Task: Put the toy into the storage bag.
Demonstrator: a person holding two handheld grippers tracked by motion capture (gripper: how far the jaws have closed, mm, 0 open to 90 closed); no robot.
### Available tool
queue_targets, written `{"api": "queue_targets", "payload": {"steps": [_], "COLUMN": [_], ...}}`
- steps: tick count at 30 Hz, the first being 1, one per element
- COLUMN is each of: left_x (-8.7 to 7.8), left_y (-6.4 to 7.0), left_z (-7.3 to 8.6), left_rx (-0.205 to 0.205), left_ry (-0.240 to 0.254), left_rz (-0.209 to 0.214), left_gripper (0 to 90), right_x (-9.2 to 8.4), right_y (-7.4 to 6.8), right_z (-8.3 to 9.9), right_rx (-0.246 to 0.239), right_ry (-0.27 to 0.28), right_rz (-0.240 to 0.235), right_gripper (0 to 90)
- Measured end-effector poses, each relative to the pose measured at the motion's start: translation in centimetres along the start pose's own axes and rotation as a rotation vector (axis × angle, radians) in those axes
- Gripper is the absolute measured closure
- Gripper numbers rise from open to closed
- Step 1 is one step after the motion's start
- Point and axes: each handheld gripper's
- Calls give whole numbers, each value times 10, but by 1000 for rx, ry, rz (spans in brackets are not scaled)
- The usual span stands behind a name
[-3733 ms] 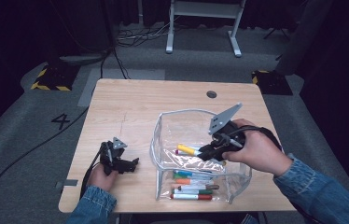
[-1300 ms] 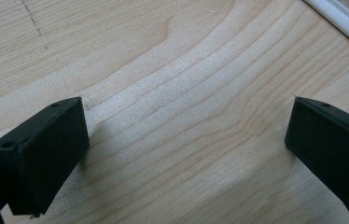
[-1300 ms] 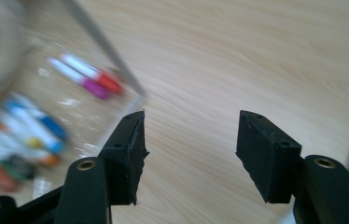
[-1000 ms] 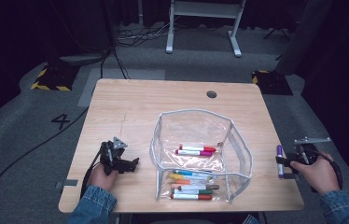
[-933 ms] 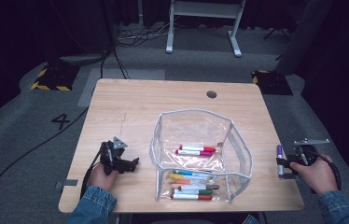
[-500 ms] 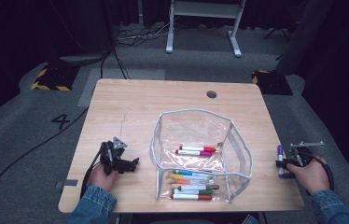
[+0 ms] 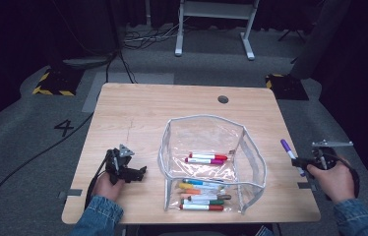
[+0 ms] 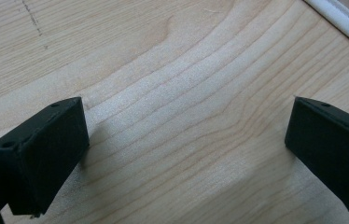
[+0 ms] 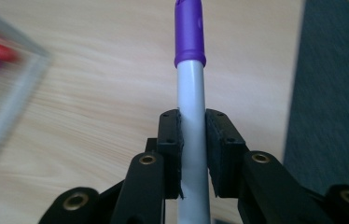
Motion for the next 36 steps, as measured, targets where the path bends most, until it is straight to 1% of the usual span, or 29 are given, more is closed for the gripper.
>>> {"api": "queue_targets", "payload": {"steps": [3, 5, 7, 8, 9, 10, 12, 15, 16, 18, 19, 20, 22, 23, 24, 26, 28, 29, 31, 32, 33, 36], "left_x": [0, 0, 0, -1, -1, -1, -1, -2, -2, -2, -2, -2, -2, -2, -2, -2, -2, -2, -2, -2, -2, -2], "left_y": [0, 0, 0, 0, 0, 0, 0, 1, 1, 1, 1, 1, 1, 1, 1, 1, 1, 1, 1, 1, 1, 1], "left_z": [0, 0, 1, 1, 1, 1, 2, 3, 3, 3, 3, 3, 3, 3, 3, 3, 3, 3, 2, 2, 2, 3], "left_rx": [-1, -1, 1, 1, 3, 1, 3, 3, 2, 2, 2, 2, 2, 3, 3, 2, 3, 4, 4, 4, 3, 4], "left_ry": [0, 0, 2, 2, 2, 1, 0, 1, -1, -1, -1, -1, -1, 0, 0, 1, 1, 2, 2, 2, 1, 2], "left_rz": [0, -1, -3, -3, -3, -3, 0, 0, 0, 0, 0, 0, 0, 1, 0, 1, 1, 1, 1, 1, 1, 1], "left_gripper": [0, 0, 0, 0, 0, 0, 0, 0, 0, 0, 0, 0, 0, 0, 0, 0, 0, 0, 0, 0, 0, 0], "right_x": [-35, -57, -76, -85, -91, -96, -105, -111, -111, -109, -105, -103, -92, -87, -80, -68, -51, -48, -34, -30, -24, -10], "right_y": [-29, -49, -68, -80, -88, -95, -112, -137, -147, -161, -172, -178, -197, -203, -211, -221, -232, -234, -242, -245, -249, -258], "right_z": [-26, -42, -56, -63, -68, -72, -80, -89, -93, -96, -98, -99, -100, -100, -100, -100, -99, -99, -98, -97, -96, -96], "right_rx": [-88, -148, -219, -265, -295, -318, -389, -483, -512, -568, -597, -618, -676, -696, -718, -741, -762, -765, -789, -795, -808, -830], "right_ry": [79, 108, 125, 135, 137, 133, 128, 103, 87, 60, 39, 23, -20, -34, -62, -102, -154, -169, -223, -241, -269, -318], "right_rz": [-85, -138, -172, -199, -221, -234, -272, -332, -357, -382, -405, -419, -450, -461, -480, -498, -526, -528, -542, -546, -545, -551], "right_gripper": [769, 769, 769, 769, 769, 769, 768, 768, 768, 769, 768, 768, 768, 768, 768, 768, 768, 768, 768, 768, 768, 768]}}
Point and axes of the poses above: each handheld gripper's, and its own axes: x roughly forward along the jaws, z roughly out of its underside, y roughly to its right, and after that the axes turned 3 degrees about x, right-handed
